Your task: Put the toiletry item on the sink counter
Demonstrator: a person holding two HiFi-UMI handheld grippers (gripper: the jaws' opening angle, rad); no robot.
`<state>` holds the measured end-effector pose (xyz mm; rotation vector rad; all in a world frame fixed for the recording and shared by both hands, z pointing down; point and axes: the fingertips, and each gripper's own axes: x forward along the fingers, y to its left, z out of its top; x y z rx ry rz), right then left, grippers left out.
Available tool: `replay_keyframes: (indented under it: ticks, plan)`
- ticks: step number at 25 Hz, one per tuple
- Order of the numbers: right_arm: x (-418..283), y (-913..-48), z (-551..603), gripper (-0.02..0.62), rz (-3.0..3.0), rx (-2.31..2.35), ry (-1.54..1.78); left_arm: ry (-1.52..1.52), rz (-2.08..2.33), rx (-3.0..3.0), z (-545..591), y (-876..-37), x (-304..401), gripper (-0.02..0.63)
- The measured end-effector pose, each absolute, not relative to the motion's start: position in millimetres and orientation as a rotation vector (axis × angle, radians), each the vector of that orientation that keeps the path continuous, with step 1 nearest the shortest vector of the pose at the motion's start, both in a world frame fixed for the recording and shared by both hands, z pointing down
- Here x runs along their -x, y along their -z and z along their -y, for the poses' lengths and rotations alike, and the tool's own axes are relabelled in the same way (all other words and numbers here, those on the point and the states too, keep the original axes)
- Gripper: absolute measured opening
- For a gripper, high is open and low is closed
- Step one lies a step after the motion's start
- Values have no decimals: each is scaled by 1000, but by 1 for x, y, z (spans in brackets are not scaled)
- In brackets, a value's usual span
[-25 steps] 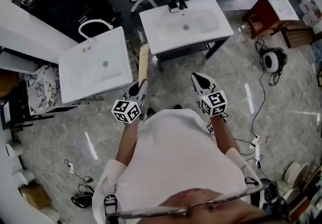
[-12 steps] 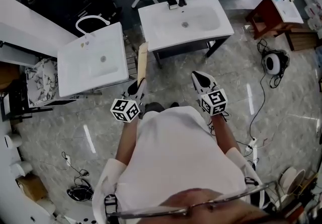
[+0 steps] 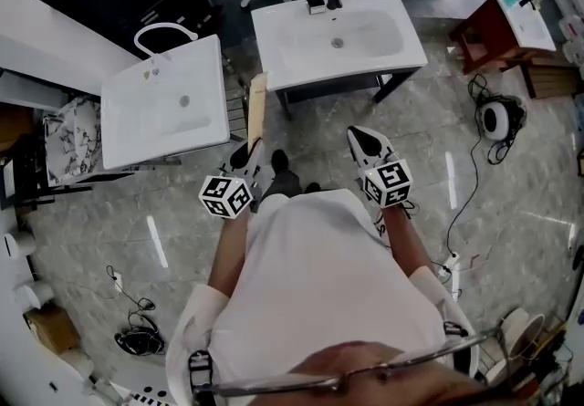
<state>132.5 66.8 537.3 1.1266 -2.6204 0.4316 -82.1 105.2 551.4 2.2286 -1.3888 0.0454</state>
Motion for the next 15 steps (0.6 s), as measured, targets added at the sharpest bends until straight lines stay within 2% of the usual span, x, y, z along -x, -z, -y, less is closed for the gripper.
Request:
replay_keyframes:
  ticks: [15]
  plan:
    - [-123,-551,-1,6,2564,-1165,-458,-43,1334,-2230,-28,-564,94,43]
